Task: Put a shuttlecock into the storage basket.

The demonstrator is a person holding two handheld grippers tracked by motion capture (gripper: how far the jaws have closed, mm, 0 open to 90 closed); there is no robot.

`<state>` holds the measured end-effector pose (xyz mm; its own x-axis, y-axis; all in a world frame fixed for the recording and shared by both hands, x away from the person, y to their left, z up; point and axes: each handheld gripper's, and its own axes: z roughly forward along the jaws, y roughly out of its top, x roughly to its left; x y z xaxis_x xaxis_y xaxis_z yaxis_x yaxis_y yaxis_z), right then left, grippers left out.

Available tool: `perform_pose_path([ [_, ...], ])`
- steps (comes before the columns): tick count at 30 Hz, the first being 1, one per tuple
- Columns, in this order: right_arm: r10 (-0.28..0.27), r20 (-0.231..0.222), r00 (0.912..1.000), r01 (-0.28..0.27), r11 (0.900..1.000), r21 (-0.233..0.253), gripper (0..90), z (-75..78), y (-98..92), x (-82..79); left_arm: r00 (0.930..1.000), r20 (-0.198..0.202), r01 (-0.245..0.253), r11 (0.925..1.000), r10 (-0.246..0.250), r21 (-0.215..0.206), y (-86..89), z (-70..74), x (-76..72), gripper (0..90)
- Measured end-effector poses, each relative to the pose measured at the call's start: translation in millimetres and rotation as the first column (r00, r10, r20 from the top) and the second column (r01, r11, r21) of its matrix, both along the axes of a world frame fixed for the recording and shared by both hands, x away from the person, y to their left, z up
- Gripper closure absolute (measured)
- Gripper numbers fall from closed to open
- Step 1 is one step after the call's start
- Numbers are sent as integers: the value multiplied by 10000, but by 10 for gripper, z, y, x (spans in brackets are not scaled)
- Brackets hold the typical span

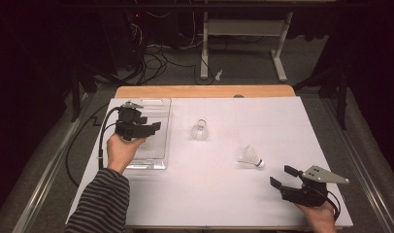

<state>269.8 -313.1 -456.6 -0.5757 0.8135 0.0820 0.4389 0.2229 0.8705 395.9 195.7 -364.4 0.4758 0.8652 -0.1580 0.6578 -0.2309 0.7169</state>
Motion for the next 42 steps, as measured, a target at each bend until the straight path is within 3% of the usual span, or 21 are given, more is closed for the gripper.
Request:
perform_pose_path([
  [15,16,0,10000,-16,10000,-19,280,-1,1,2,9983,485,316,9994,-308,-152,22,-26,-275,396],
  [42,31,33,10000,-31,10000,-13,280,1,0,-1,9940,1050,377,9979,-319,-535,109,-79,-599,393],
])
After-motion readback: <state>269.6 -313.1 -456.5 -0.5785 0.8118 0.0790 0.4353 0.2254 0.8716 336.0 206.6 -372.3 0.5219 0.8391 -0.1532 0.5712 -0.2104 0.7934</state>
